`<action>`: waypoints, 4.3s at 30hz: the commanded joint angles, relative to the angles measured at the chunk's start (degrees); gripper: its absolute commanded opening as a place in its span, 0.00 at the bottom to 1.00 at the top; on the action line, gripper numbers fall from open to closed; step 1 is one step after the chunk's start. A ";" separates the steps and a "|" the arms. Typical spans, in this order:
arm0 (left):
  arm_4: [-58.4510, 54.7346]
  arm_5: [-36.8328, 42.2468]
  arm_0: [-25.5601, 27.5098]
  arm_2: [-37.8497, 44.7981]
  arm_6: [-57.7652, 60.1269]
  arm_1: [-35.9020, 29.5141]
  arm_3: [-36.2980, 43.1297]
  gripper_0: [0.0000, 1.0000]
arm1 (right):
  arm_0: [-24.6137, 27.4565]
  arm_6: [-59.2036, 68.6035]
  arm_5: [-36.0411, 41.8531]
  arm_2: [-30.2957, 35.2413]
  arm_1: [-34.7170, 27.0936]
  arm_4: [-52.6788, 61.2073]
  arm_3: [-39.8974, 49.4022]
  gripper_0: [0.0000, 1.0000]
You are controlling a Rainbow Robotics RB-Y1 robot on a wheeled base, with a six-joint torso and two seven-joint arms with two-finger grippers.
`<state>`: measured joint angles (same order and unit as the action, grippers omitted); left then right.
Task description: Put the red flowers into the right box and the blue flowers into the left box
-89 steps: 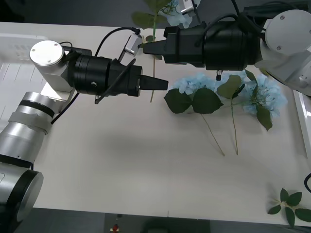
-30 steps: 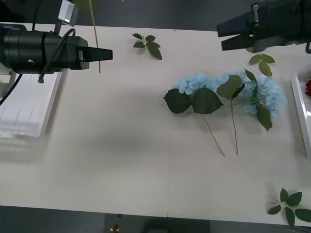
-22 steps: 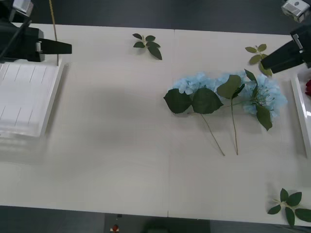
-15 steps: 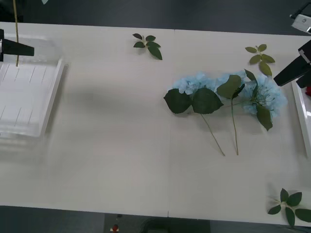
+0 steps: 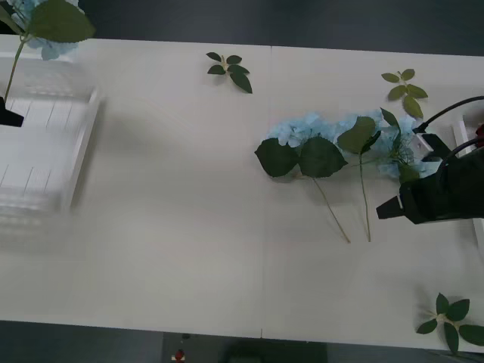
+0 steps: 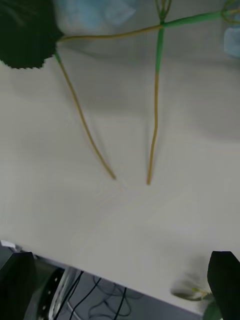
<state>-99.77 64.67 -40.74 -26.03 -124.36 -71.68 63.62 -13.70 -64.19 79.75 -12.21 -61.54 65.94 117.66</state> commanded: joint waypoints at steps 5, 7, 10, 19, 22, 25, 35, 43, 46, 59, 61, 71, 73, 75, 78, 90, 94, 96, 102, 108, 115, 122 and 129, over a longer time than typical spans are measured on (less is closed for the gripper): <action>1.15 -12.29 -0.92 -6.76 -1.94 -6.72 2.39 0.00 | 2.71 2.93 -3.37 0.26 8.80 -12.95 0.64 1.00; 2.47 -14.40 -1.01 -8.07 -1.94 -7.16 2.12 0.00 | 3.33 3.19 -3.99 0.17 11.97 -17.78 0.64 1.00; 4.84 -17.21 -1.01 -9.92 -1.85 -7.69 1.51 0.00 | 3.42 3.37 -4.16 -0.62 16.01 -24.90 -0.41 1.00; 7.22 -19.14 -1.18 -14.23 -0.45 -7.77 -4.03 0.00 | 0.78 4.60 -13.39 -4.93 19.09 -31.05 -9.55 1.00; 7.31 -19.85 -1.98 -16.78 -0.27 -7.77 -5.79 0.00 | 0.34 4.86 -15.33 -5.45 19.26 -32.72 -10.96 1.00; 6.16 -19.85 -3.21 -20.29 0.43 -7.77 -7.90 0.00 | -0.01 5.30 -15.85 -5.45 19.26 -33.95 -11.05 1.00; 4.76 -19.85 -7.34 -27.15 1.84 -4.79 -17.12 0.00 | -0.54 6.18 -16.64 -4.93 19.88 -37.38 -12.72 1.00; 4.23 -20.29 -7.34 -27.15 2.89 -4.52 -17.65 0.06 | -2.03 6.88 -18.93 -5.10 22.87 -34.04 -15.27 1.00; 4.32 -20.46 -7.42 -27.15 2.89 -4.52 -17.74 1.00 | -2.38 8.11 -19.28 -5.01 23.39 -31.32 -15.27 1.00; 4.58 -20.64 -7.34 -27.15 2.45 -4.43 -17.91 1.00 | -2.47 7.58 -19.37 -5.54 23.39 -41.42 -16.06 1.00; 4.14 -20.46 -7.34 -27.15 2.37 -4.43 -17.65 1.00 | -2.56 7.58 -19.37 -5.72 23.39 -42.48 -16.67 1.00; -1.40 -3.76 -10.94 -19.76 -2.20 -4.26 -15.63 1.00 | -4.23 7.50 -22.53 -9.76 23.66 -42.65 -22.56 1.00; -4.21 2.74 -11.56 -17.04 -3.87 -4.17 -16.86 1.00 | -4.93 7.94 -23.32 -10.38 23.66 -42.21 -23.35 1.00; -6.84 8.28 -11.82 -14.14 -4.58 -4.17 -17.74 1.00 | -5.46 8.11 -23.32 -10.46 23.83 -40.81 -23.35 1.00; -12.56 13.46 -11.73 -10.01 -5.10 -4.26 -17.83 1.00 | -6.51 8.11 -23.32 -10.11 23.83 -37.64 -23.26 1.00; -39.89 13.99 -10.85 -8.87 -13.54 1.10 -19.85 1.00 | -7.31 5.65 -6.98 -4.75 23.22 -35.18 -15.27 1.00; -45.52 17.33 -10.76 -8.78 -14.24 5.23 -20.82 1.00 | -7.22 6.44 -1.26 -3.08 23.22 -30.17 -12.81 1.00; -47.45 18.65 -10.76 -8.78 -14.42 6.46 -21.17 1.00 | -7.22 9.08 -0.91 -2.90 23.22 -28.15 -12.54 1.00; -51.32 20.67 -10.68 -8.43 -15.04 9.80 -20.38 1.00 | -6.95 24.90 -5.13 -3.17 23.22 -22.09 -13.07 1.00; -52.90 22.25 -10.68 -7.99 -16.09 14.55 -19.76 1.00 | -6.51 42.04 -11.99 -3.43 23.83 -20.86 -13.07 1.00; -49.65 23.04 -9.97 -5.26 -16.97 22.20 -18.09 1.00 | -6.16 49.77 -13.92 -3.70 23.66 -22.44 -13.24 1.00; -32.16 23.57 -9.71 5.72 -15.39 32.39 -14.57 1.00 | -2.38 53.11 -12.34 0.70 22.34 -22.70 -8.59 1.00; -29.34 23.57 -9.45 6.34 -13.89 37.75 -10.71 1.00 | 0.16 56.10 -13.39 1.93 19.26 -21.74 -7.80 1.00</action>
<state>-129.42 88.04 -49.86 -18.90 -139.23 -34.11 50.94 -13.08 -10.48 66.65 -9.66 -39.70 43.86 108.73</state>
